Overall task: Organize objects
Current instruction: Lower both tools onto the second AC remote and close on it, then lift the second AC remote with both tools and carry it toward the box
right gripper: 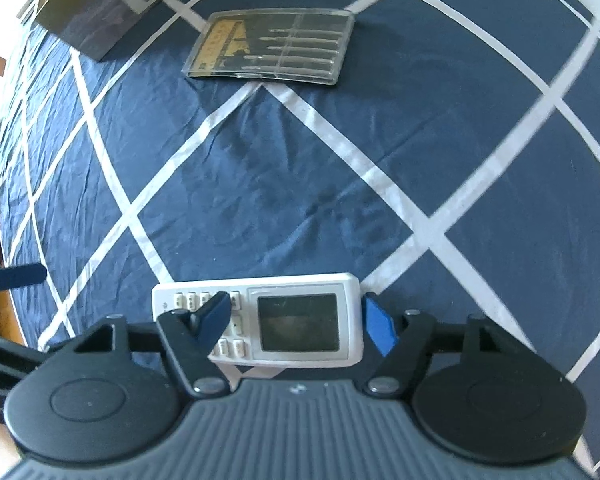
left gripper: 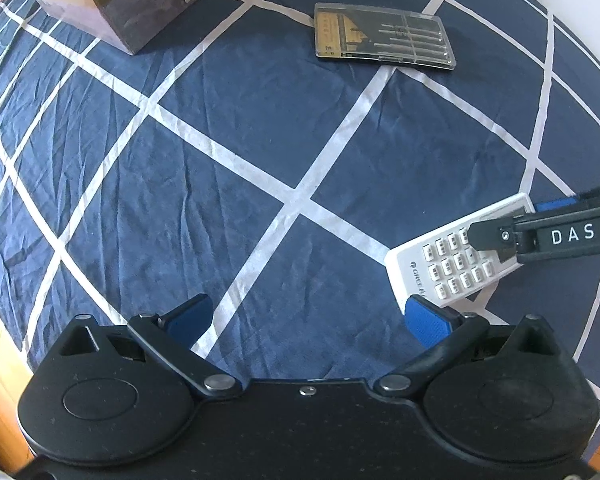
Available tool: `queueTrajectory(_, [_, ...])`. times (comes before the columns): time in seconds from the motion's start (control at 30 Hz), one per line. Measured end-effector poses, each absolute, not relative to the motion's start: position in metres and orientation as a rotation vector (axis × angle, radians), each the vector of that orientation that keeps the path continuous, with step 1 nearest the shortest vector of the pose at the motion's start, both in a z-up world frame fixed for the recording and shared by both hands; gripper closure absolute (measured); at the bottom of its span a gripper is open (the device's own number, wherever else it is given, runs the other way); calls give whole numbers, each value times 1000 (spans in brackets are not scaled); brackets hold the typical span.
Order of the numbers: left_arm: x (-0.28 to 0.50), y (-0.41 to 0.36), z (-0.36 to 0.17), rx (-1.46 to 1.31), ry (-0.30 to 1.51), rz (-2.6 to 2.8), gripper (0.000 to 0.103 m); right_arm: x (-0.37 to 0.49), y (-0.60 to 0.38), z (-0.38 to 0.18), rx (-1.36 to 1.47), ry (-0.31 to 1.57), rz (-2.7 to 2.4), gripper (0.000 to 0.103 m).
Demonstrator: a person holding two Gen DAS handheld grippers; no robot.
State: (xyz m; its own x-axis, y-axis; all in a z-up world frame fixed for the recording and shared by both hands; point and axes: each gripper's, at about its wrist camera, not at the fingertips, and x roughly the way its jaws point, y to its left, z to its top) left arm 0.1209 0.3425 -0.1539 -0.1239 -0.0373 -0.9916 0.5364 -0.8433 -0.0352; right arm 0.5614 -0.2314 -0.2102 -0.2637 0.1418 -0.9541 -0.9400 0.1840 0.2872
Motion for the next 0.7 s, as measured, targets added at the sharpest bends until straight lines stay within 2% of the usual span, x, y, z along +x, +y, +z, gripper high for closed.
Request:
queueTrajectory(0.3, [124, 342, -164, 1780, 606, -2024, 0, 549, -252, -213, -633, 1530, 1080, 31])
queueTrajectory(0.7, [113, 348, -177, 1793, 704, -2048, 0, 543, -259, -211, -602, 1516, 1082, 31])
